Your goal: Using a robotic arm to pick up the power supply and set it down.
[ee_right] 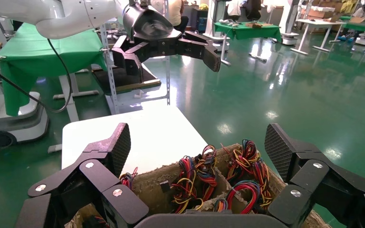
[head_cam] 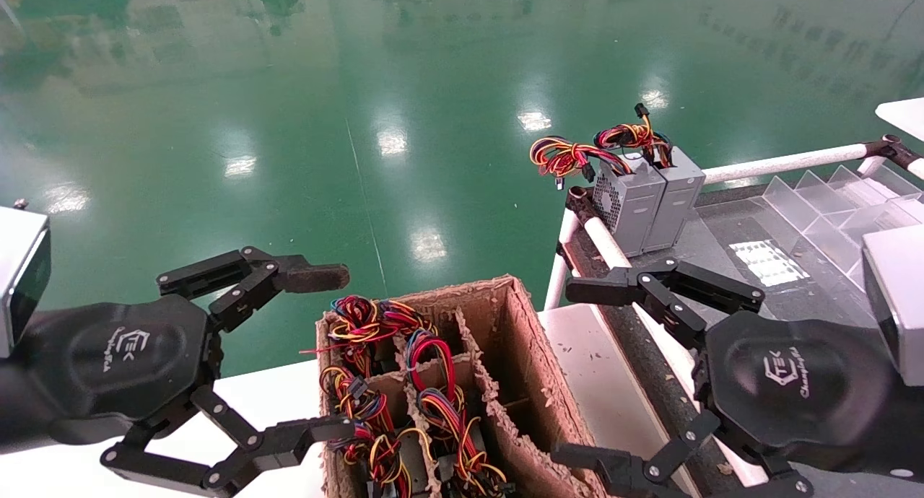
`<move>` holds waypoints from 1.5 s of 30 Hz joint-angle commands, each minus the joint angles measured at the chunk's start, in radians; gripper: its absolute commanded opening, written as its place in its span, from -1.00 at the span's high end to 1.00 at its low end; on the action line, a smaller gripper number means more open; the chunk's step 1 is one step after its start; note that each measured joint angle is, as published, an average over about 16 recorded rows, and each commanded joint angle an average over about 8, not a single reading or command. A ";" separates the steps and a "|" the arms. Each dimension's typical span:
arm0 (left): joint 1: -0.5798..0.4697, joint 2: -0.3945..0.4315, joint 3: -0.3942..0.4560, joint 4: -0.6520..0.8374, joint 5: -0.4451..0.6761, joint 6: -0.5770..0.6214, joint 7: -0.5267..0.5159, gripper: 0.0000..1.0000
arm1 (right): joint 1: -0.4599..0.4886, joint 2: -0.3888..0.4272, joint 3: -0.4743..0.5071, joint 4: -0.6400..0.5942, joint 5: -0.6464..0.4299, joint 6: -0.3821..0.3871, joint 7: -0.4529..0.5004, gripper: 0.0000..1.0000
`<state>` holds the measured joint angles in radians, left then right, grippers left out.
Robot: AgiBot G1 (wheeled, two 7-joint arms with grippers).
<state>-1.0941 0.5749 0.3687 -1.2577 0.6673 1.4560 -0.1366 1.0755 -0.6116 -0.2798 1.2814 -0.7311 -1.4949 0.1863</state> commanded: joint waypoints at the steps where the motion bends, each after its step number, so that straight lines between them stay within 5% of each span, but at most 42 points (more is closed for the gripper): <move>1: 0.000 0.000 0.000 0.000 0.000 0.000 0.000 -1.00 | 0.000 0.000 0.000 0.000 0.000 0.000 0.000 -1.00; 45: 0.000 0.000 0.000 0.000 0.000 0.000 0.000 -1.00 | 0.002 -0.001 0.000 -0.002 -0.001 0.001 -0.001 -1.00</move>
<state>-1.0941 0.5749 0.3687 -1.2577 0.6673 1.4560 -0.1366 1.0771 -0.6126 -0.2799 1.2793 -0.7322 -1.4941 0.1857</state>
